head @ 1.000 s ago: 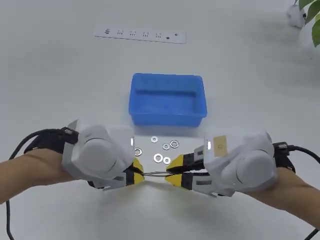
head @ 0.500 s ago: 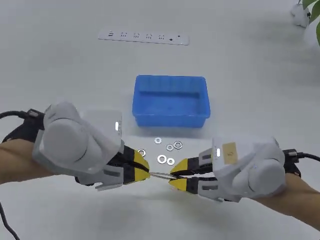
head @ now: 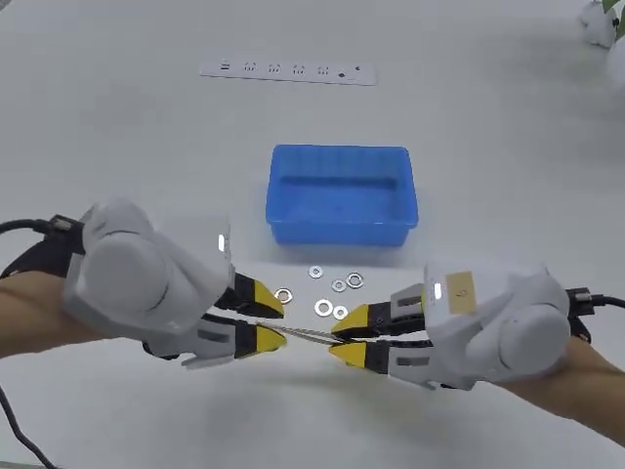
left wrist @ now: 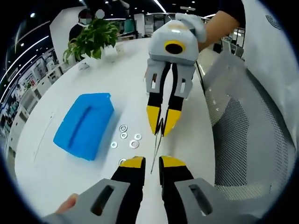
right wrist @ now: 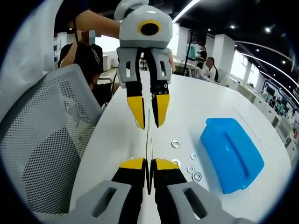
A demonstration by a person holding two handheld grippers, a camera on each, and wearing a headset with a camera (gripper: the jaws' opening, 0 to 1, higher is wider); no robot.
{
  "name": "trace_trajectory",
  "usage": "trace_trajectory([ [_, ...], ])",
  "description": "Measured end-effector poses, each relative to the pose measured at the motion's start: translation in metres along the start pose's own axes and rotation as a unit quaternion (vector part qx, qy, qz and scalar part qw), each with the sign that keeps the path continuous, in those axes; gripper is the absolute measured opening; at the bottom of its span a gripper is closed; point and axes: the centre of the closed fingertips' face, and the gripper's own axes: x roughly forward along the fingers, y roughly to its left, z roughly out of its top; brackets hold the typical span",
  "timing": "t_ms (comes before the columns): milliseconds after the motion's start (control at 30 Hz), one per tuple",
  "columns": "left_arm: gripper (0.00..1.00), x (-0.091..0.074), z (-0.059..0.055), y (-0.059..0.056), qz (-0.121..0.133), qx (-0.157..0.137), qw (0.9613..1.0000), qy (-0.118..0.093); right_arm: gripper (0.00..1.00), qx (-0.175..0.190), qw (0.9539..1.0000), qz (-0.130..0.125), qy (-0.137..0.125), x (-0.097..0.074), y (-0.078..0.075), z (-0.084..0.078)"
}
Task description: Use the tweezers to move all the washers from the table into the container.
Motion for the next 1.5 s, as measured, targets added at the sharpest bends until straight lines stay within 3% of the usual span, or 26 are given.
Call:
trace_trajectory([
  [33, 0.16, 0.004, -0.007, -0.003, -0.011, 0.0, 0.9998, 0.017, 0.07, 0.001, 1.0, 0.001, -0.001, 0.0, 0.0, 0.0],
  [133, 0.09, 0.01, -0.012, -0.001, -0.008, 0.023, 0.9991, 0.035, 0.07, 0.001, 1.0, 0.0, -0.005, -0.001, 0.0, 0.003],
  [167, 0.05, 0.01, -0.01, -0.002, -0.008, 0.024, 0.9992, 0.03, 0.07, 0.0, 1.0, -0.001, -0.005, -0.001, 0.0, 0.003],
  [400, 0.05, -0.004, 0.016, -0.008, -0.009, 0.017, 0.9996, -0.021, 0.07, -0.001, 1.0, -0.001, -0.007, -0.003, 0.0, 0.003],
  [533, 0.05, -0.009, 0.025, -0.009, 0.0, 0.022, 0.9993, -0.032, 0.07, -0.003, 0.9999, 0.001, -0.013, 0.0, 0.001, 0.006],
  [633, 0.05, -0.01, 0.035, -0.011, 0.003, 0.017, 0.9985, -0.052, 0.07, -0.006, 0.9998, 0.005, -0.017, 0.001, 0.001, 0.007],
  [900, 0.07, -0.005, 0.045, -0.012, -0.001, 0.011, 0.9976, -0.068, 0.07, -0.012, 0.9998, 0.007, -0.015, 0.001, 0.002, 0.005],
  [1100, 0.1, -0.004, 0.056, -0.015, -0.011, 0.004, 0.9951, -0.098, 0.07, -0.008, 0.9998, 0.007, -0.018, 0.001, 0.002, 0.005],
  [1300, 0.08, -0.001, 0.06, -0.016, -0.017, 0.0, 0.9944, -0.104, 0.07, -0.002, 0.9997, 0.01, -0.022, 0.003, 0.004, 0.005],
  [1433, 0.07, -0.005, 0.072, -0.019, -0.025, -0.016, 0.9896, -0.141, 0.07, 0.001, 0.9996, 0.015, -0.022, 0.003, 0.006, 0.004],
  [1500, 0.07, -0.005, 0.072, -0.019, -0.024, -0.016, 0.9895, -0.141, 0.07, 0.001, 0.9996, 0.015, -0.023, 0.003, 0.006, 0.003],
])
